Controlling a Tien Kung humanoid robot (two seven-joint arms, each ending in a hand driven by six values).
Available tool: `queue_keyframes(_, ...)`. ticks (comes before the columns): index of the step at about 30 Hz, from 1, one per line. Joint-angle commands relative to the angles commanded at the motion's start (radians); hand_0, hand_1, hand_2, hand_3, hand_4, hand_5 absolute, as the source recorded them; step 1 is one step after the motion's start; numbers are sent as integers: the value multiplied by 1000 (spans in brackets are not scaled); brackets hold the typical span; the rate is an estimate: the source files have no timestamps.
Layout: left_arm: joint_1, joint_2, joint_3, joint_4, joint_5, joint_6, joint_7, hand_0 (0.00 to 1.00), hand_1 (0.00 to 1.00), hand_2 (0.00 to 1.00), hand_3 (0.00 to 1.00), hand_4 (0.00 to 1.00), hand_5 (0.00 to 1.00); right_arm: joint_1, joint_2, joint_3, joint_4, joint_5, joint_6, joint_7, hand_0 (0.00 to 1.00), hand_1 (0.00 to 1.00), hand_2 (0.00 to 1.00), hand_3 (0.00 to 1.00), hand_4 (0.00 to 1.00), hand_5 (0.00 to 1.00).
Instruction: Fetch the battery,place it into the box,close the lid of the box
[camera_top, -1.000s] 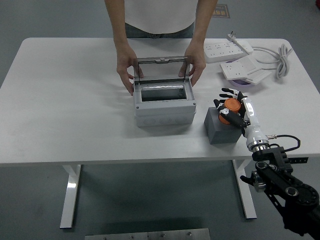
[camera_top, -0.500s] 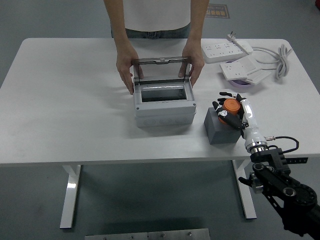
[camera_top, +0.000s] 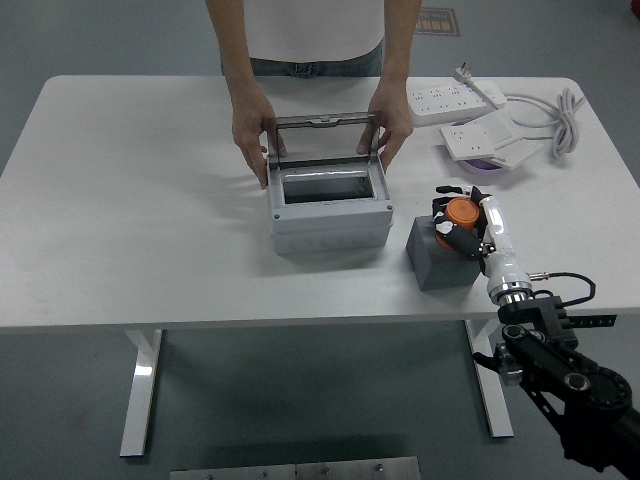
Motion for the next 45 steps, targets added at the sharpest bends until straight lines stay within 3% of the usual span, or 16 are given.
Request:
queue_keyframes(1, 0, 0, 0, 0, 1, 0, 0, 532, 731, 617, 541, 257, 2, 1, 0, 0, 0, 3, -2, 1, 458, 485, 527, 520, 423, 2)
queue_keyframes(12, 3, 3, 1, 1, -1, 0, -3, 531, 731, 618, 541, 256, 2, 13, -3, -4, -2, 14, -20, -6, 450, 482, 525, 512, 403, 2)
queue_keyframes(13, 3, 3, 2, 1, -2, 1, -3, 531, 731, 618, 541, 265, 2, 13, -3, -4, -2, 14, -20, -9, 440, 475, 518, 499, 278, 2)
queue_keyframes(18, 3, 4, 3, 1, -5, 3, -3, 531, 731, 618, 541, 265, 2, 12, -2, -10, 5, 7, -23, -31, 440, 475, 518, 499, 278, 2)
queue_keyframes(19, 3, 3, 3, 1, -5, 3, -3, 531, 732, 620, 541, 268, 2, 13, -2, -11, 8, 2, -24, -36, 350, 431, 495, 469, 112, 2)
queue_keyframes(30, -1, 5, 1, 2, 2, 7, -7, 532, 732, 622, 541, 274, 2, 45, -22, -18, 42, -50, -25, -78, 308, 375, 437, 428, 79, 2)
queue_keyframes(31, -1, 5, 1, 2, 2, 7, -8, 533, 732, 623, 541, 279, 2, 47, -23, -18, 43, -52, -24, -80, 276, 302, 390, 381, 34, 2)
queue_keyframes(36, -1, 6, 1, 2, 4, 8, -8, 533, 732, 623, 541, 279, 2, 57, -31, -23, 49, -61, -15, -94, 276, 302, 390, 381, 34, 2)
queue_keyframes(38, -2, 6, 1, 2, 5, 8, -8, 535, 733, 628, 540, 286, 2, 68, -37, -30, 55, -69, -13, -102, 248, 250, 382, 363, 15, 2)
queue_keyframes(45, -5, 9, 0, 2, 7, 9, -7, 536, 733, 631, 541, 291, 2, 153, -72, -76, 81, -192, 2, -186, 239, 237, 370, 346, 9, 2)
